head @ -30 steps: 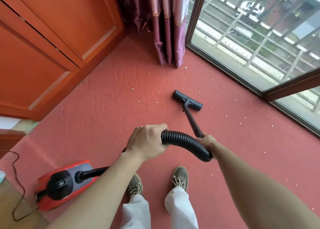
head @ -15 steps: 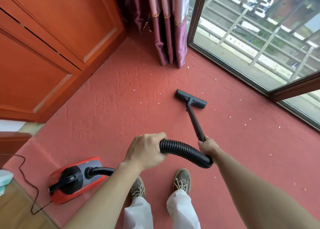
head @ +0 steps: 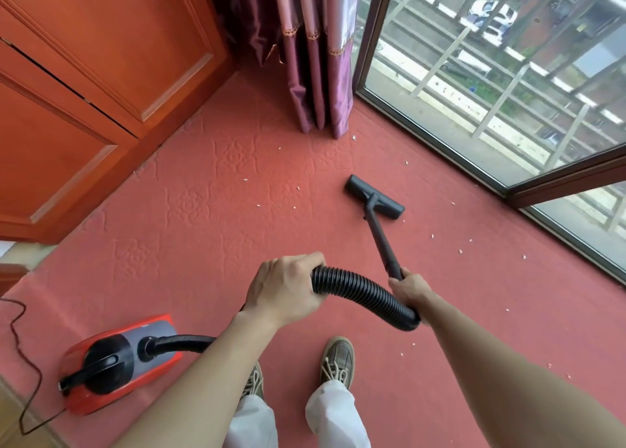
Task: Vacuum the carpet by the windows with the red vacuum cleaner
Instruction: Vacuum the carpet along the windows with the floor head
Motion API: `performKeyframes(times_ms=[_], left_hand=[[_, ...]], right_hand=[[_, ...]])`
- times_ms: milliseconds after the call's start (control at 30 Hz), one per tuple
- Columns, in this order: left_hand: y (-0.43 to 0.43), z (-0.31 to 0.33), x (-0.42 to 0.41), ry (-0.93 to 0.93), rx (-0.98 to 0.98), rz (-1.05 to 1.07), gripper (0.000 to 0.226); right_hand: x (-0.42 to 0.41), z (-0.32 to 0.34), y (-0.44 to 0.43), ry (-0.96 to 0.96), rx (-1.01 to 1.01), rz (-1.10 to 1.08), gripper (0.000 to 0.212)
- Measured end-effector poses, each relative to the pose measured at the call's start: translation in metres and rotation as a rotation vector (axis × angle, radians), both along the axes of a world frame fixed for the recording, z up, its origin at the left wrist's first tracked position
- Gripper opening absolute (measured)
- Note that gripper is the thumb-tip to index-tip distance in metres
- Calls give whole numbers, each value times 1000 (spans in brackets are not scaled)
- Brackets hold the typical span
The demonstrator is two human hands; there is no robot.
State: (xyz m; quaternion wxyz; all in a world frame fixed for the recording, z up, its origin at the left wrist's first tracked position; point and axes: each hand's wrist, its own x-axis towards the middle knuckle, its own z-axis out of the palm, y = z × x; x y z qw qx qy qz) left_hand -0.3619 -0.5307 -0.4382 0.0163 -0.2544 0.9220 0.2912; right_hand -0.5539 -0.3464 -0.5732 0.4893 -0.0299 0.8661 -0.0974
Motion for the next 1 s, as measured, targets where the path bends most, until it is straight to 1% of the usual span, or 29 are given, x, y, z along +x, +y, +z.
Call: performKeyframes(times_ms=[100, 200, 367, 433, 567, 700, 833, 933, 1000], left_hand=[[-7, 5, -9, 16, -19, -6, 14], [-25, 9, -24, 78, -49, 54, 15], [-56, 8, -40, 168, -82, 175, 15], [-79, 8, -47, 188, -99, 201, 16], [-121, 4, -64, 145, -148, 159, 18], [-130, -10, -81, 118, -124, 104, 17], [-117, -15, -93, 74, -79, 86, 16], [-105, -16, -95, 32, -58, 20, 18], [-98, -18, -97, 18, -38, -10, 18]], right_hand=[[1, 2, -1, -33, -21, 6, 37], [-19, 4, -26, -39, -46, 0, 36], [-66, 8, -106, -35, -84, 95, 36], [-78, 4, -141, -8, -88, 64, 37], [-102, -8, -186, 113, -1, 24, 39], [-124, -15, -189, 147, 48, 17, 37], [-124, -15, -160, 146, 77, -122, 35], [-117, -14, -124, 132, 102, -331, 36], [-105, -11, -98, 125, 115, -446, 32]])
